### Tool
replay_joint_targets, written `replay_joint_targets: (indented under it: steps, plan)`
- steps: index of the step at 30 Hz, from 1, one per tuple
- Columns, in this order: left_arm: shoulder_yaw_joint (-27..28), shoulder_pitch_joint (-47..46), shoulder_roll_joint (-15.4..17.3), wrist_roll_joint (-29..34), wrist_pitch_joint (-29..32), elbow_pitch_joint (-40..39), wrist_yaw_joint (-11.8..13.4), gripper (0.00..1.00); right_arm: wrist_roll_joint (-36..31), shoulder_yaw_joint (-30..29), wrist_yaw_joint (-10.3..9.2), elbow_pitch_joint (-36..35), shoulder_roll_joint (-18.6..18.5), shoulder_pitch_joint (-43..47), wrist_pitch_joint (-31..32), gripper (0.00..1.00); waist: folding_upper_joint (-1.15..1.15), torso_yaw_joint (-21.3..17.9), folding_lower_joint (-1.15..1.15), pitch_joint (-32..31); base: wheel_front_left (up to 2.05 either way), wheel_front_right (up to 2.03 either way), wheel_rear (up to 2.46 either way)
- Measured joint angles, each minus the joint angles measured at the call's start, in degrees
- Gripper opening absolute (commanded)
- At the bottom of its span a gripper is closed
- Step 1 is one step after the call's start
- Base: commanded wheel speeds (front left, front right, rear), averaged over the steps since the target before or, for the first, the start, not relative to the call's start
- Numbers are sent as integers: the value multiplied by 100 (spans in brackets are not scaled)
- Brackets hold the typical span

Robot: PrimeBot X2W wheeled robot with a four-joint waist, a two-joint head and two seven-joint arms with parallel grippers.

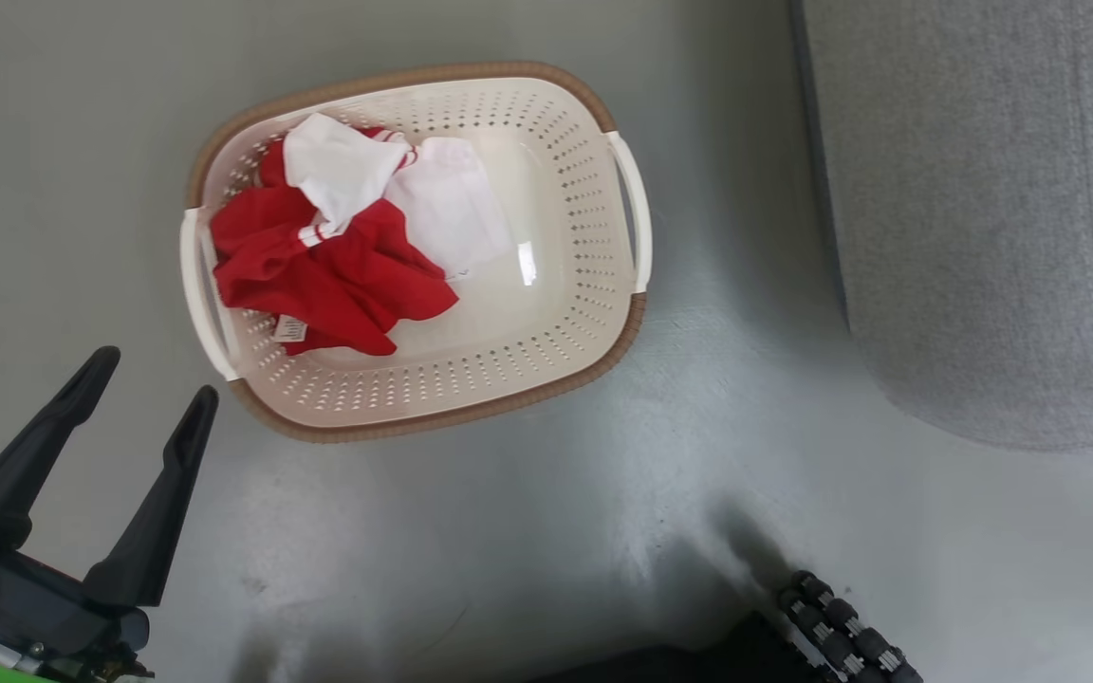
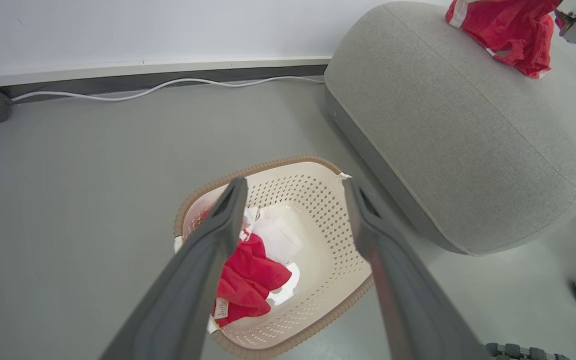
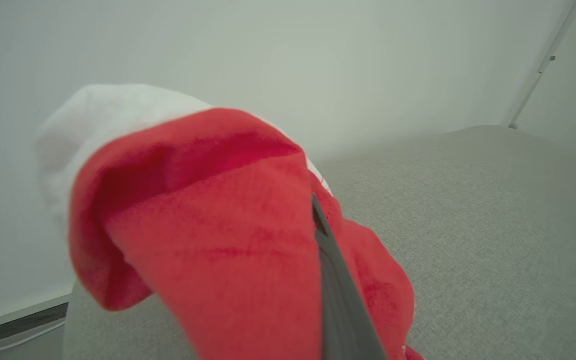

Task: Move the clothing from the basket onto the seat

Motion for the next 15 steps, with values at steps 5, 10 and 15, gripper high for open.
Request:
replay_joint_targets:
  steps: [5,10,15]
  plan:
    - [81,35,51,-34,-51,-35,0,100,-297,-110,0,207,99,-2,56,20,0,-190,0,73,0,0,0]
    - [110,66,75,-58,-79,-33,-8,100,-402,-157,1,477,414,-3,112,100,0,-388,0,100,0,0,0]
    - [230,129,73,-100,-138,-86,-9,100,-460,-140,0,563,499,-3,200,100,0,-489,-1,44,0,0,0]
